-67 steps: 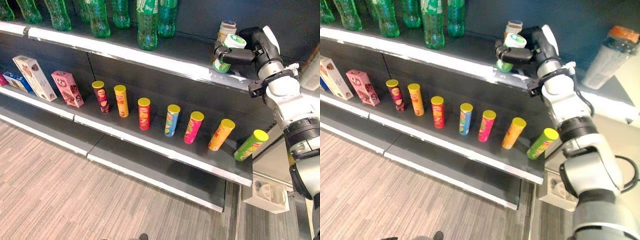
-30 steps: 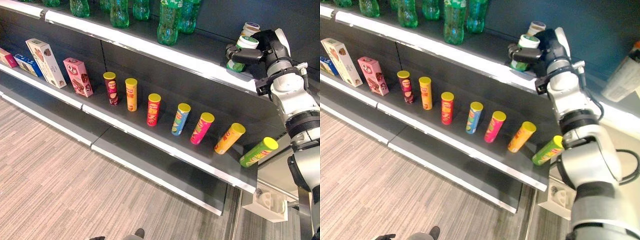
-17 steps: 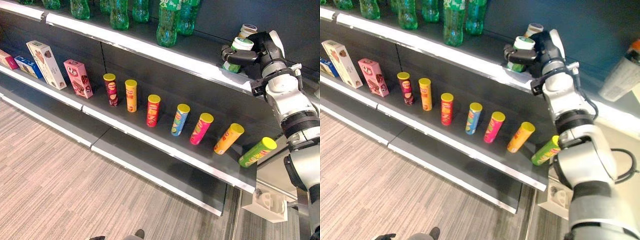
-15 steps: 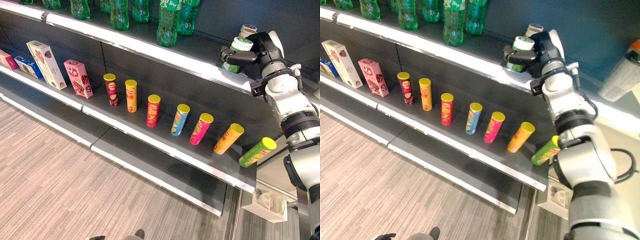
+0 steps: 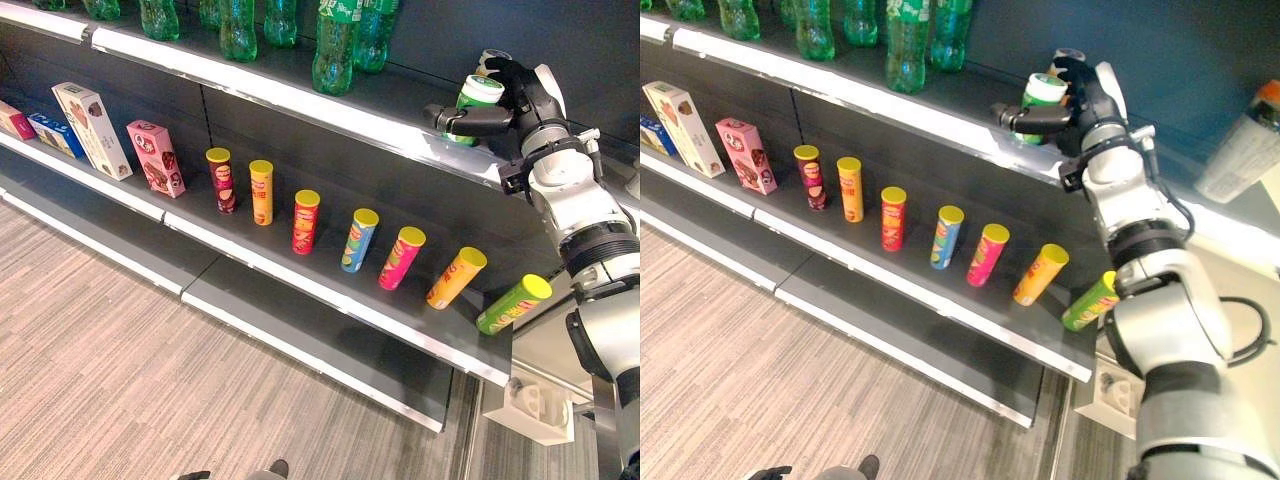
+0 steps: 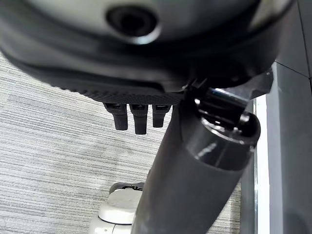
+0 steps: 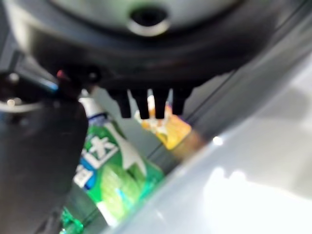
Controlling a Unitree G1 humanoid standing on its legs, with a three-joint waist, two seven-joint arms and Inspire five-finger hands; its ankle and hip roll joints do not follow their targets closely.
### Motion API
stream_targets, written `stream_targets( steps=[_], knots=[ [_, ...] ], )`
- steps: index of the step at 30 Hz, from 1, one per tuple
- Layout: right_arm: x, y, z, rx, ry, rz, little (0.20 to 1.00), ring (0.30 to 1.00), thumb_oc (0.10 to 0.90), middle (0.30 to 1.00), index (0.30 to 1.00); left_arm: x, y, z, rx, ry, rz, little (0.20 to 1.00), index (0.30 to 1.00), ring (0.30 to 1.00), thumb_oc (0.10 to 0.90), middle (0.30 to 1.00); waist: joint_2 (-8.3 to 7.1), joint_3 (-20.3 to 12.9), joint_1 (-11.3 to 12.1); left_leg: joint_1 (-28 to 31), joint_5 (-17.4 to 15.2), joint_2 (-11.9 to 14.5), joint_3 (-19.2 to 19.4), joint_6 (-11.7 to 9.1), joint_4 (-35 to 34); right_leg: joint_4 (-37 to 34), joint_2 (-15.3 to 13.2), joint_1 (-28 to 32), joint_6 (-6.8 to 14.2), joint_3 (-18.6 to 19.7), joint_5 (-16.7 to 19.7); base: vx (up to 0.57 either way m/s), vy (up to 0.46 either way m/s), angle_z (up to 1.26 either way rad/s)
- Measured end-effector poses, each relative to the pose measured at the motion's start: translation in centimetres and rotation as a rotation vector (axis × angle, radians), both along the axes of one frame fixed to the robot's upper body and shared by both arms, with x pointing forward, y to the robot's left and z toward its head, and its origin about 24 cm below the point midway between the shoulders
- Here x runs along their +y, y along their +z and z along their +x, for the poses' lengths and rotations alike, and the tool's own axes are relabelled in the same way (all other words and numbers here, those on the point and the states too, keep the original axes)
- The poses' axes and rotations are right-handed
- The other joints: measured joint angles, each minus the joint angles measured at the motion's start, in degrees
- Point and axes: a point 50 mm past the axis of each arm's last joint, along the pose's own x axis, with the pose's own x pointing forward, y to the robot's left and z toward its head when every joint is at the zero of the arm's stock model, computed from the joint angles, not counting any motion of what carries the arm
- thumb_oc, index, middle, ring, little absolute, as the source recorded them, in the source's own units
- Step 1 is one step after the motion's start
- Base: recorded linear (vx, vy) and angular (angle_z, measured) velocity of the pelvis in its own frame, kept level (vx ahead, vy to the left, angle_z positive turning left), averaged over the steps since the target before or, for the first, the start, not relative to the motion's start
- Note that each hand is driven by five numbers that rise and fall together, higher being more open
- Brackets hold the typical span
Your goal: Put the goods on the table back onto the shelves and tidy them up.
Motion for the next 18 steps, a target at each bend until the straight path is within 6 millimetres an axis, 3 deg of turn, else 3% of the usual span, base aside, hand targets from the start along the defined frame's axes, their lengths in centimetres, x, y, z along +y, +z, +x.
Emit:
stream_targets(
  steps=[4,7,9,11,13,15,16,17,18],
  knots=[
    [1.1,0.9,-0.1,-0.039,0.046,-0.003,0.900,0.900,0.800,0.900,0.900,0.0,0.0,-0.3,0.008,0.002,0.000,0.900,0.900,0.900,0.800,0.900,0.00,0.0,-0.9,0.1,0.0,0.0,0.2,0.0,0.0,0.0,0.0,0.0,0.0,0.1,0.0,-0.06,0.054,-0.03],
    [3.4,3.5,-0.9,-0.153,0.157,0.010,0.900,0.900,0.800,0.900,0.900,0.0,-0.1,-0.6,0.017,0.005,-0.001,0.900,0.900,0.900,0.800,0.900,0.26,-0.1,-2.7,0.4,0.0,0.0,1.2,0.0,-0.1,0.0,-0.3,-0.1,0.0,0.4,0.1,0.00,0.023,-0.10],
    [4.6,6.1,-2.5,-0.282,0.233,-0.015,0.900,0.900,0.800,0.900,0.900,0.1,0.0,-0.4,0.011,0.005,0.002,0.900,0.900,0.900,0.800,0.900,0.35,-0.1,-3.4,0.4,0.0,0.0,1.4,0.0,-0.2,0.0,-0.3,-0.2,0.0,0.6,0.1,0.00,0.023,-0.07],
    [6.1,9.4,-5.4,-0.471,0.336,-0.058,0.900,0.900,0.800,0.900,0.900,-0.1,0.0,-0.4,0.003,0.004,0.003,0.900,0.900,0.900,0.800,0.900,0.50,-0.1,-4.1,0.8,0.0,0.1,2.6,0.1,-0.4,0.0,-0.4,-0.2,0.1,1.7,0.2,-0.01,0.023,-0.23],
    [6.3,10.8,-7.1,-0.577,0.374,-0.075,0.900,0.900,0.800,0.900,0.900,-0.1,0.0,-0.2,-0.005,0.006,0.006,0.900,0.900,0.900,0.800,0.900,0.63,-0.2,-5.1,1.4,0.0,0.2,3.4,0.1,-0.6,0.0,-0.4,-0.1,0.1,2.6,0.3,-0.02,0.026,-0.23],
    [5.8,11.9,-10.4,-0.716,0.416,-0.091,0.900,0.900,0.800,0.900,0.900,-0.2,0.1,0.3,-0.032,0.012,0.011,0.900,0.900,0.900,0.800,0.900,0.89,-0.4,-6.1,1.6,-0.1,0.3,4.4,0.2,-0.9,0.1,-0.5,-0.8,0.3,3.5,0.5,-0.01,0.016,-0.29],
    [6.5,11.4,-13.7,-0.827,0.511,-0.117,0.900,0.900,0.800,0.900,0.900,-0.6,-0.1,-0.3,-0.024,0.046,0.010,0.900,0.900,0.900,0.800,0.900,1.60,-0.8,-8.8,1.8,-0.1,0.3,5.5,0.2,-0.9,0.3,-0.7,-0.8,0.4,4.6,0.7,-0.03,-0.005,-0.53],
    [7.3,10.2,-15.4,-0.861,0.585,-0.127,0.900,0.900,0.800,0.900,0.900,-0.8,-0.3,-0.7,-0.013,0.049,0.006,0.900,0.900,0.900,0.800,0.900,2.38,-1.4,-10.8,2.3,-0.1,0.3,6.1,0.2,-0.9,0.1,-0.8,-0.7,0.3,5.7,1.0,-0.05,-0.002,-0.52],
    [7.0,7.0,-18.0,-0.844,0.635,-0.114,0.900,0.900,0.800,0.900,0.900,-0.9,-0.1,0.0,-0.043,0.049,0.005,0.900,0.900,0.900,0.800,0.900,2.77,-2.2,-12.0,2.7,-0.2,0.6,6.9,0.2,-0.9,0.3,-0.6,-1.0,0.4,6.6,1.0,-0.07,-0.012,-0.45]
  ],
)
